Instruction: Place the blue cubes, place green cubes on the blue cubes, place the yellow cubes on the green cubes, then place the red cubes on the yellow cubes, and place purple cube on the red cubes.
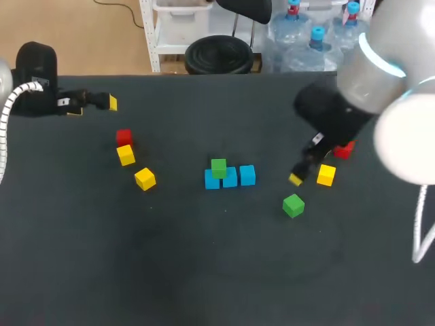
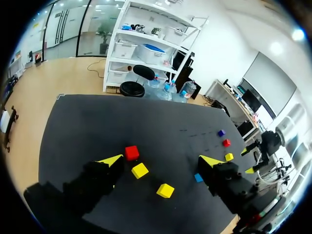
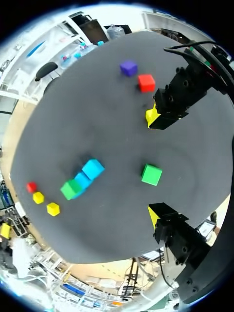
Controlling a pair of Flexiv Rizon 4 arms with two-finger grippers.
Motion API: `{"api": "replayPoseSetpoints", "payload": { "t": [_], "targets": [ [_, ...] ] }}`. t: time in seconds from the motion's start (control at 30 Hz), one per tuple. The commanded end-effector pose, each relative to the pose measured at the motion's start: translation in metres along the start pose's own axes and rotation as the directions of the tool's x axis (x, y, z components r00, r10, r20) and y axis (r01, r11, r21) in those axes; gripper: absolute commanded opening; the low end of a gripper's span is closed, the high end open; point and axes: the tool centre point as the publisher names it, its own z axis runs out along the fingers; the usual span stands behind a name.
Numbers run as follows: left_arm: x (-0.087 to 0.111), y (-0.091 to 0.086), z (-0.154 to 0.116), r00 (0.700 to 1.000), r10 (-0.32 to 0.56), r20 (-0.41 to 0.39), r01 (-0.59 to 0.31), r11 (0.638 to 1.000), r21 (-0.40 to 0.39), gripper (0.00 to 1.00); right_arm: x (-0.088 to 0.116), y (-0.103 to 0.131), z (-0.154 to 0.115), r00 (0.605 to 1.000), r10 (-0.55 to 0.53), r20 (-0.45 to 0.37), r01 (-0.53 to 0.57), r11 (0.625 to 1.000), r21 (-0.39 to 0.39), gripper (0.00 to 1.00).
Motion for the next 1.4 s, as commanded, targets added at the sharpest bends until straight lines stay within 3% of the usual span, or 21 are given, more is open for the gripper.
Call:
{"api": "replayPoseSetpoints", "payload": {
  "t": [0.03, 0.23, 0.83, 0.9, 0.97, 1.0, 1.03, 1.1, 1.37, 1.4],
  "targets": [
    [0.001, 0.002, 0.000, 1.000, 0.002, 0.006, -0.002, 1.000, 0.010, 1.00, -0.005, 0.005, 0.020, 0.998, -0.012, -0.060, 0.012, 1.000, 0.008, 1.00],
    [0.001, 0.002, 0.000, 1.000, 0.002, 0.006, -0.002, 1.000, 0.010, 1.00, 0.006, 0.010, 0.033, 0.989, 0.016, -0.150, -0.019, 1.000, -0.020, 1.00],
    [0.001, 0.002, 0.000, 1.000, 0.002, 0.006, -0.002, 1.000, 0.010, 1.00, 0.016, 0.012, 0.060, 0.977, 0.054, -0.204, -0.066, 0.997, -0.050, 1.00],
    [0.001, 0.002, 0.000, 1.000, 0.002, 0.006, -0.002, 1.000, 0.010, 1.00, 0.017, 0.012, 0.062, 0.977, 0.053, -0.207, -0.066, 0.996, -0.052, 0.85],
    [0.001, 0.002, 0.000, 1.000, 0.002, 0.006, -0.002, 1.000, 0.010, 1.00, 0.017, 0.012, 0.064, 0.975, 0.055, -0.213, -0.068, 0.996, -0.054, 0.78],
    [0.001, 0.002, 0.000, 1.000, 0.002, 0.006, -0.002, 1.000, 0.010, 1.00, 0.017, 0.012, 0.064, 0.975, 0.055, -0.215, -0.068, 0.996, -0.055, 0.68],
    [0.001, 0.002, 0.000, 1.000, 0.002, 0.006, -0.002, 1.000, 0.010, 1.00, 0.017, 0.012, 0.065, 0.974, 0.055, -0.219, -0.070, 0.996, -0.060, 0.50],
    [0.001, 0.002, 0.000, 1.000, 0.002, 0.006, -0.002, 1.000, 0.010, 1.00, 0.018, 0.012, 0.066, 0.974, 0.055, -0.220, -0.071, 0.995, -0.064, 0.44],
    [0.001, 0.002, 0.000, 1.000, 0.002, 0.006, -0.002, 1.000, 0.010, 1.00, 0.018, 0.013, 0.069, 0.972, 0.054, -0.231, -0.074, 0.994, -0.081, 0.49],
    [0.001, 0.002, 0.000, 1.000, 0.002, 0.006, -0.002, 1.000, 0.010, 1.00, 0.018, 0.013, 0.070, 0.971, 0.053, -0.231, -0.074, 0.994, -0.083, 0.61]
  ]
}}
